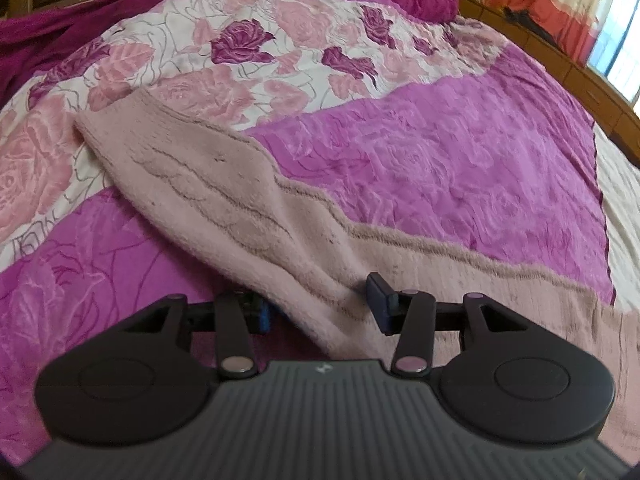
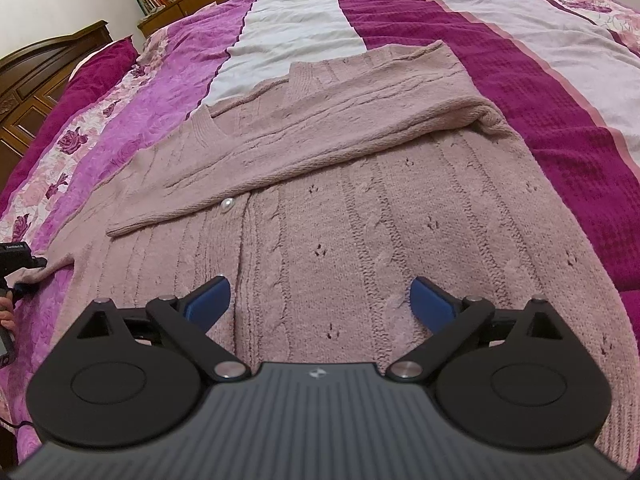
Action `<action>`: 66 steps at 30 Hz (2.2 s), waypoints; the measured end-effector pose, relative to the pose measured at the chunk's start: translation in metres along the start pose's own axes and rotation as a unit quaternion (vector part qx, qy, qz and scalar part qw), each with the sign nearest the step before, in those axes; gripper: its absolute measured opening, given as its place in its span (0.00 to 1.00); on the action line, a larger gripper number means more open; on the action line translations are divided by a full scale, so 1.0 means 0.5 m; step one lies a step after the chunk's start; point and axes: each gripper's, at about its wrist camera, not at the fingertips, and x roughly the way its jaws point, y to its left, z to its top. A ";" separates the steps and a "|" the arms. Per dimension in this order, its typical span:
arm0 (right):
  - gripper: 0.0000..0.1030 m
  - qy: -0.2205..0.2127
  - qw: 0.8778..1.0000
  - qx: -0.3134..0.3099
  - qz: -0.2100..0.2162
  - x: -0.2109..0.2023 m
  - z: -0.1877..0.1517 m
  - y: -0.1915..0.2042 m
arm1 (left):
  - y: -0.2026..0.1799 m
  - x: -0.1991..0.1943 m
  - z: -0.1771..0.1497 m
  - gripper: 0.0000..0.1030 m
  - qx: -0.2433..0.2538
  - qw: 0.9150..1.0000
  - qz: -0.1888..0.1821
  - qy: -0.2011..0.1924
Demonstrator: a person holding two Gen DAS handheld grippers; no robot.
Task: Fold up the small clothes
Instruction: 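Close the left gripper on the sleeve cuff and lift it, then carry the held sleeve across the cardigan front and release it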
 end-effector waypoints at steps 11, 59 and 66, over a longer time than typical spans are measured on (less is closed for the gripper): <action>0.97 -0.004 1.000 0.007 0.000 -0.004 0.000 -0.003 | -0.014 -0.016 0.006 0.10 0.059 0.996 -0.020 -0.057; 0.97 -0.036 0.995 0.089 0.028 -0.041 -0.006 -0.098 | -0.426 -0.188 -0.325 0.51 0.301 0.924 -0.233 0.036; 0.97 -0.038 0.995 0.089 0.033 -0.046 -0.006 -0.095 | -0.417 -0.223 -0.311 0.59 0.316 0.918 -0.233 0.049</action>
